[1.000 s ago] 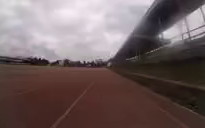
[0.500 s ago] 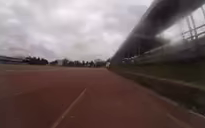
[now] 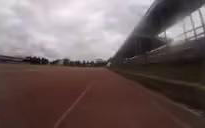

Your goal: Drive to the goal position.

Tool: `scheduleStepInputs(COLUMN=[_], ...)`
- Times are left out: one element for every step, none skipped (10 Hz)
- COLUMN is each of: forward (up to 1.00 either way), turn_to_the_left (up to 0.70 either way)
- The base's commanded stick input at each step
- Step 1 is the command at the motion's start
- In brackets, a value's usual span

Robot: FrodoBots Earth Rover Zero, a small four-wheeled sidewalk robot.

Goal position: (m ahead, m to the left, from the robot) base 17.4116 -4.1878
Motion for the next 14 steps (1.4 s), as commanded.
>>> scheduleStepInputs(forward=[0.85,0.85,0.85,0.85,0.85,0.85,0.85,0.85,0.85,0.85,0.85,0.85,0.85,0.85], turn_to_the_left=[0.00,0.00,0.00,0.00,0.00,0.00,0.00,0.00,0.00,0.00,0.00,0.00,0.00,0.00])
